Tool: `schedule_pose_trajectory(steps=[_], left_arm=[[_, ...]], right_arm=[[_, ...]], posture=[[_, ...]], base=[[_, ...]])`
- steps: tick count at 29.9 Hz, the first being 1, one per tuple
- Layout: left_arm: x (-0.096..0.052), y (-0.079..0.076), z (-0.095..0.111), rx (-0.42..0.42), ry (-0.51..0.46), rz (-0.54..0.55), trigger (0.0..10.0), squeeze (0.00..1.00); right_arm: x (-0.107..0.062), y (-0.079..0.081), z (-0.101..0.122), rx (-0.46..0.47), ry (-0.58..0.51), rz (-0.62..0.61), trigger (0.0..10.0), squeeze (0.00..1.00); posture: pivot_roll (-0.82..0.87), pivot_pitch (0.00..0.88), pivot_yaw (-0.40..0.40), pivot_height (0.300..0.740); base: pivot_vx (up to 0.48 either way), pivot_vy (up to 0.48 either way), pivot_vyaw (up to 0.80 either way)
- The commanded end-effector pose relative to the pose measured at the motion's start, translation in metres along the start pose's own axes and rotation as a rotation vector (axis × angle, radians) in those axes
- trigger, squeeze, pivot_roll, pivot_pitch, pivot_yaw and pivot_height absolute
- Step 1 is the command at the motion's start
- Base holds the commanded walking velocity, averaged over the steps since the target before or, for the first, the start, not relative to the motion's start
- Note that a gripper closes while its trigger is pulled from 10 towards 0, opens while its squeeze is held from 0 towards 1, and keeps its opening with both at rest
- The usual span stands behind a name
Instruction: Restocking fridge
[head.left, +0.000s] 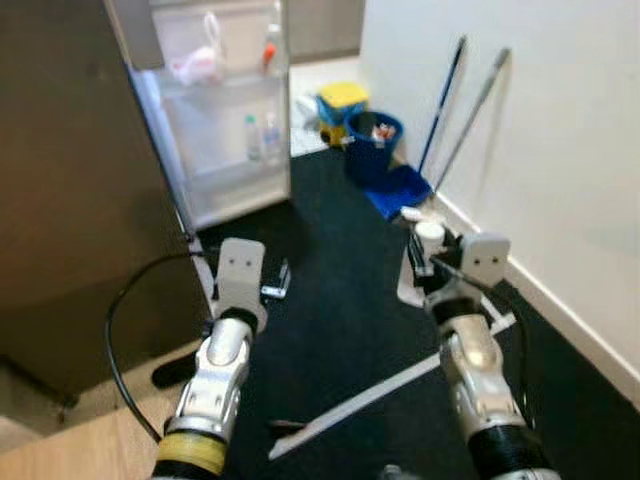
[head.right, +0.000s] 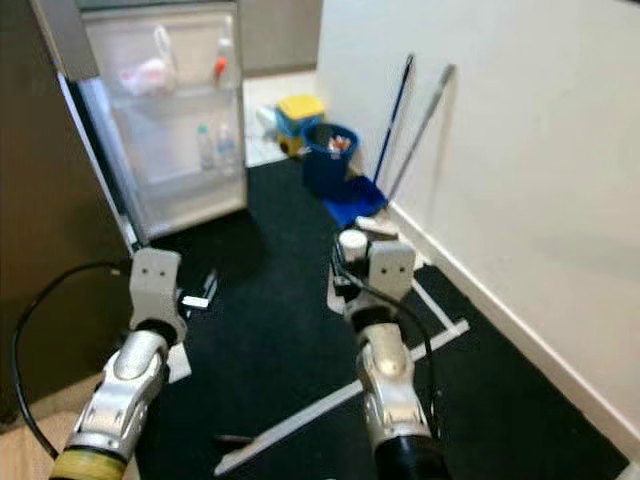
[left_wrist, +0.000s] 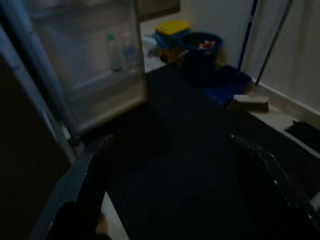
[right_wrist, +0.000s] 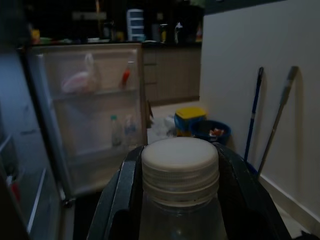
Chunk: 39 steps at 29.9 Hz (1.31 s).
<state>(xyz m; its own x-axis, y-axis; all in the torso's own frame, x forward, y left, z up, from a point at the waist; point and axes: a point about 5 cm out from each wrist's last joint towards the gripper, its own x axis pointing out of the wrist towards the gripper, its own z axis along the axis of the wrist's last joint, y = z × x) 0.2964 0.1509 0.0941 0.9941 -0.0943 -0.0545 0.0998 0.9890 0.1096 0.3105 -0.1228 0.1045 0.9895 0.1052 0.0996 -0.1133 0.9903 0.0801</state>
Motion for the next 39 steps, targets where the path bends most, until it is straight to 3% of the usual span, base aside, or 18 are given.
schedule_pose_trajectory(steps=[1,16,39], left_arm=[[0.0004,-0.0054,-0.0028,0.013,0.013,-0.023,10.0,0.0],[0.0013,-0.0043,-0.0036,0.019,0.021,-0.023,10.0,0.0],[0.002,-0.0057,-0.007,0.032,0.043,-0.024,10.0,0.0]], right_arm=[[-0.002,-0.0102,-0.0005,-0.001,0.001,-0.036,10.0,0.0],[-0.0013,-0.0078,-0.0006,-0.004,0.0,-0.033,10.0,0.0],[-0.002,-0.0079,-0.0018,-0.003,0.004,-0.036,10.0,0.0]], posture=[[-0.02,0.017,-0.039,0.74],[-0.02,0.017,-0.038,0.74],[-0.02,0.02,-0.036,0.74]], base=[[0.341,0.0,-0.61],[0.267,0.0,-0.16],[0.042,-0.445,0.0]])
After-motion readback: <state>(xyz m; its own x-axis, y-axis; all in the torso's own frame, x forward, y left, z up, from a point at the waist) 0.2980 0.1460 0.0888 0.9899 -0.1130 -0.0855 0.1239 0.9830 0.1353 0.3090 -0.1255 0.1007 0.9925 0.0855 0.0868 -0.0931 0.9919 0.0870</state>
